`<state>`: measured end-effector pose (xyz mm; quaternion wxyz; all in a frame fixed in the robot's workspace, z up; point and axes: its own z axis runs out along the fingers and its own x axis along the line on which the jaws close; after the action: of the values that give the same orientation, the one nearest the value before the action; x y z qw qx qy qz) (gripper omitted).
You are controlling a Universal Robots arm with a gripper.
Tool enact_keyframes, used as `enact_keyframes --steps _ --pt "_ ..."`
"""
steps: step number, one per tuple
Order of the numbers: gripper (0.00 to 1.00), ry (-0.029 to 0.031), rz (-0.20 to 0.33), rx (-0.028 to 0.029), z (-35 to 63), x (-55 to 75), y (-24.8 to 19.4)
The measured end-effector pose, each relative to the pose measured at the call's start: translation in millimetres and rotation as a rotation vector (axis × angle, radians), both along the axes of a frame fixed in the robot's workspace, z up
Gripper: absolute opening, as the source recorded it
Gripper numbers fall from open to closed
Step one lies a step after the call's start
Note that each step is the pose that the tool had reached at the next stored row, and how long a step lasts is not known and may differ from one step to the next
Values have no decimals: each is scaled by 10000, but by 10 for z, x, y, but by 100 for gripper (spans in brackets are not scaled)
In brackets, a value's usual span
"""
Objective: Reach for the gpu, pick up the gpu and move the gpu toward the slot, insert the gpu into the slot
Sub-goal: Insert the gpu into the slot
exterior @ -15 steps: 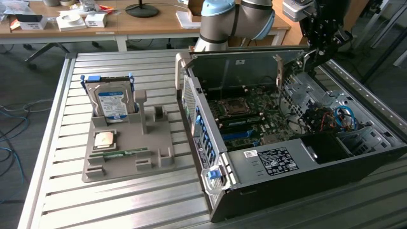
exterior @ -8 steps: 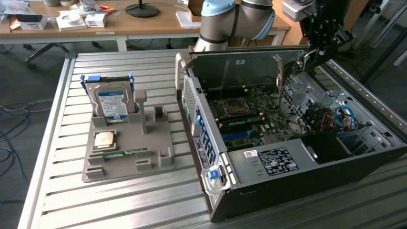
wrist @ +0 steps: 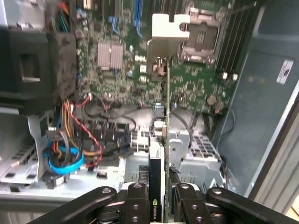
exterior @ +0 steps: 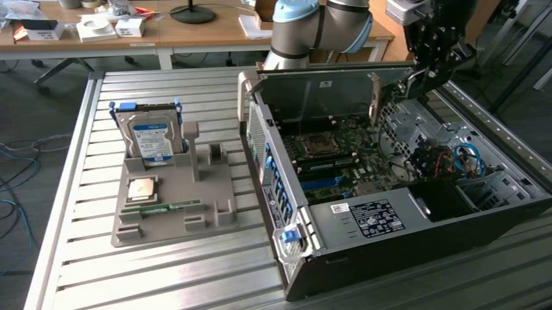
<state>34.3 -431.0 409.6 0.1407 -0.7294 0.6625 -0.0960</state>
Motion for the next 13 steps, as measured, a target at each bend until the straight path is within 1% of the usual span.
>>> enact_keyframes --steps 2,3,10,11,13 --pt "27 342 -1 -50 0 5 0" --pt "27 534 -1 -77 0 8 0" --pt "27 1790 -1 -258 -1 22 0" --pt "27 1986 -1 -283 -1 24 0" --pt "27 2346 -1 -329 0 28 0"
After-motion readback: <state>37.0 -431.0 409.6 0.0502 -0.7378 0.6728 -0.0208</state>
